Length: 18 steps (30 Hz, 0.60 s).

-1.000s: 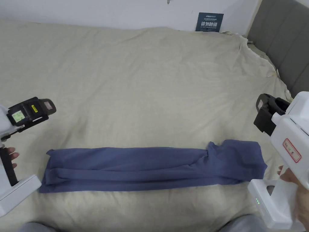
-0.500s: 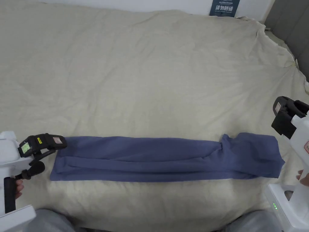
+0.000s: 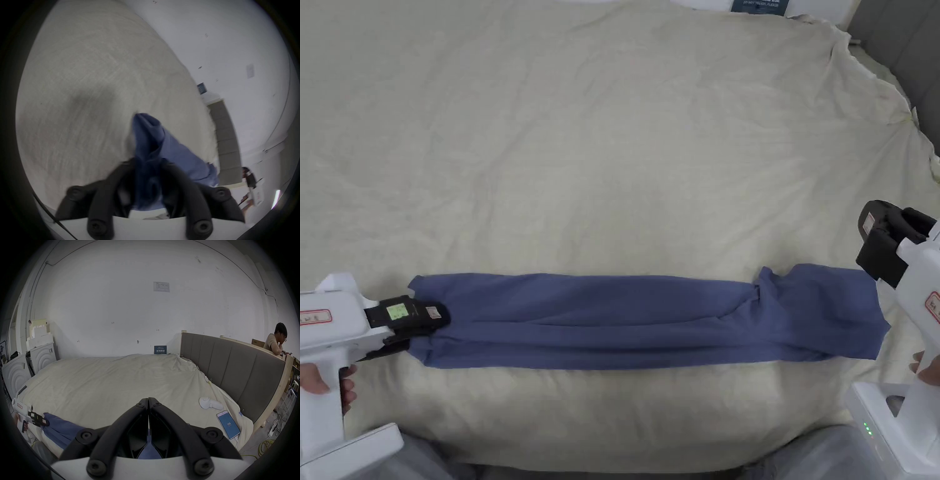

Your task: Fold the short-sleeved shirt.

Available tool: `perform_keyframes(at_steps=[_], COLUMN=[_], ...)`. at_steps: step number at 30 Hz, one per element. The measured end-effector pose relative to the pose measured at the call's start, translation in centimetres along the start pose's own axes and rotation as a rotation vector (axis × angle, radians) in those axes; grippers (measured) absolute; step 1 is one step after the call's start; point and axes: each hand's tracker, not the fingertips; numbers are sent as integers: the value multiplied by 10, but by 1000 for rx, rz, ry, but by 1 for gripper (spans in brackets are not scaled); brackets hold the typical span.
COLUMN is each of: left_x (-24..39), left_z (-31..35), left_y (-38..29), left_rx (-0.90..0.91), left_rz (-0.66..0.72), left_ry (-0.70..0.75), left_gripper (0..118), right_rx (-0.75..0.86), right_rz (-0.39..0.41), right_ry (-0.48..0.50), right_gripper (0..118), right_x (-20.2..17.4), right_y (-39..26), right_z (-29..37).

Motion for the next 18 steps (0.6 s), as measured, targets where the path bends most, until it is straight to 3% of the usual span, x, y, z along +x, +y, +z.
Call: perform_keyframes(at_steps=[4, 7, 14, 18], left_x=[7, 21, 114, 174], left_z=[1, 2, 39, 62], left_y=[0, 6, -4, -17], left_rx=[24, 19, 87, 125], left_rz=[26, -35, -325, -450], left_ry=[-5, 92, 221, 126], left_gripper=[8, 7, 7, 7], right_rx=[-8, -11, 15, 34], right_rz=[-12, -13, -19, -24], right_ry=[0, 4, 15, 21], right_gripper=[0, 0, 0, 0], right_x=[2, 5, 12, 18], right_y=[-2, -4, 0, 2], right_z=[-2, -4, 0, 4])
